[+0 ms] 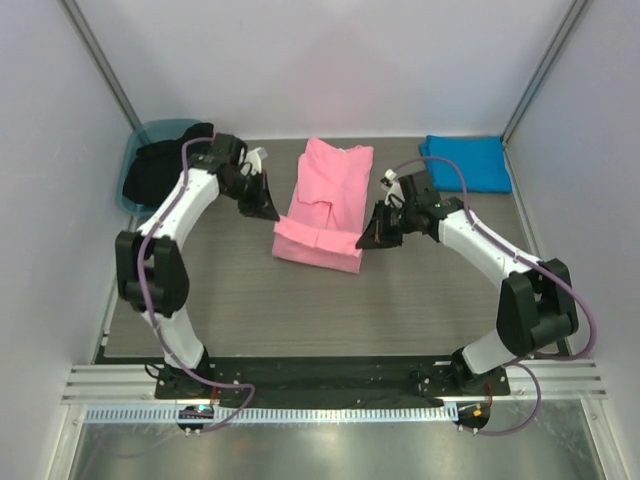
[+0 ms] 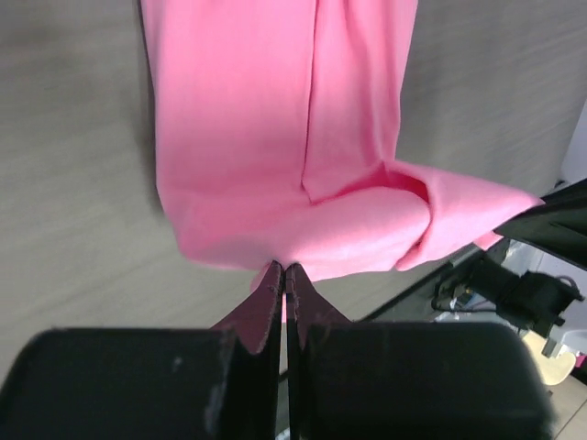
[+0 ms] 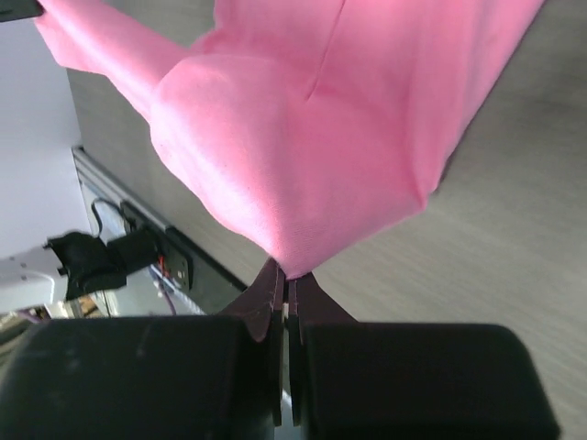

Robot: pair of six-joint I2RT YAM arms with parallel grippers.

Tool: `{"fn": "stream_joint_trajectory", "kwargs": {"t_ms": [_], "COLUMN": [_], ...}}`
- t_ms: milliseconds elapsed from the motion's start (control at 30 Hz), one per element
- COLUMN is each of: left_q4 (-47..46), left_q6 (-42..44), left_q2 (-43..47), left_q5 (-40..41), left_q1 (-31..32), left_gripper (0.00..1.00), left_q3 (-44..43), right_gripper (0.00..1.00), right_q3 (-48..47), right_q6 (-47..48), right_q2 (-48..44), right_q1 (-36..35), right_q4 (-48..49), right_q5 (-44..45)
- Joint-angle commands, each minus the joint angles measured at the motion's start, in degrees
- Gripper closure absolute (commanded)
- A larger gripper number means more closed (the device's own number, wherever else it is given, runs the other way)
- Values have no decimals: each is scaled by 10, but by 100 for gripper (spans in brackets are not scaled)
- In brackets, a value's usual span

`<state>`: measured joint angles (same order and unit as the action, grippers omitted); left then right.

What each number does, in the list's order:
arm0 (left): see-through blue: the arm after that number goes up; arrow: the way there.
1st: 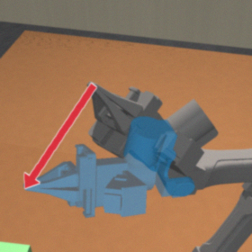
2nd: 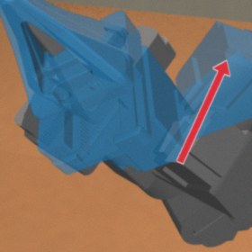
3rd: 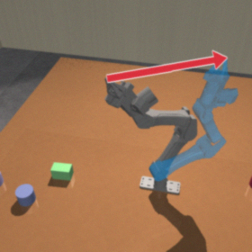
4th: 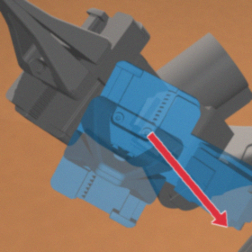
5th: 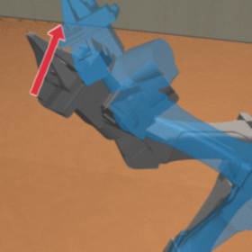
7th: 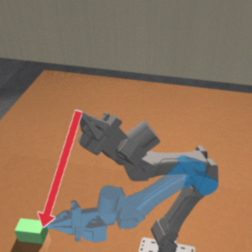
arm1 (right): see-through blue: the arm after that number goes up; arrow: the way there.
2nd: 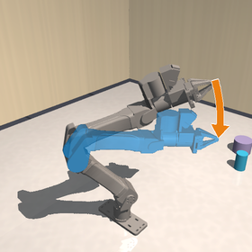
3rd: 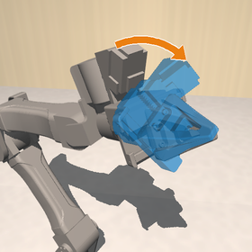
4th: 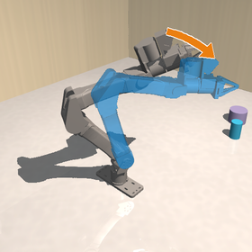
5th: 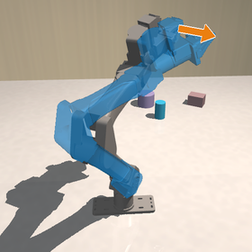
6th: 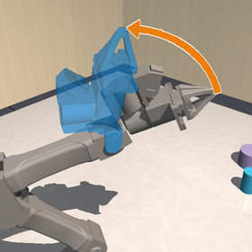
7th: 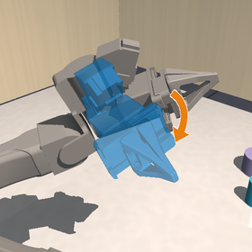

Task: Fold and stack the t-shirts
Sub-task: Fold the tshirt

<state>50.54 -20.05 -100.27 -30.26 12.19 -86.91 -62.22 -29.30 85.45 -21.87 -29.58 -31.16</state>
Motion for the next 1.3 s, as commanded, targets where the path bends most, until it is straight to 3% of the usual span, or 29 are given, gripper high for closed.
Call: {"fn": "stream_joint_trajectory", "kwargs": {"t_ms": [0,100,300,867,933,1033,1100,1133,1167,1267], "left_q4": [-11,-11,-33,-55,-56,-62,-62,-59,-53,-25], "left_q6": [19,34,37,38,41,48,52,56,60,64], "left_q2": [-79,-140,-209,-272,-277,-278,-273,-265,-257,-217], "left_q5": [-9,-9,8,57,72,100,120,140,151,163], "left_q1": [-4,-4,-4,-4,-4,-4,-3,-3,-4,-8], "left_gripper": [100,100,100,99,78,67,57,55,53,51], "left_q3": [-97,-175,-248,-283,-288,-302,-307,-309,-307,-271], "right_gripper": [99,99,99,99,99,92,65,46,36,34], "right_q3": [-38,-58,-112,-205,-217,-233,-241,-250,-251,-225], "right_q6": [11,6,16,28,28,29,36,42,49,41], "right_q2": [38,83,171,282,292,306,302,298,290,244], "right_q1": [47,75,97,101,99,97,97,99,101,112], "right_q4": [26,57,92,112,118,128,129,118,105,60], "right_q5": [4,-5,-7,0,-4,0,4,4,6,4]}}
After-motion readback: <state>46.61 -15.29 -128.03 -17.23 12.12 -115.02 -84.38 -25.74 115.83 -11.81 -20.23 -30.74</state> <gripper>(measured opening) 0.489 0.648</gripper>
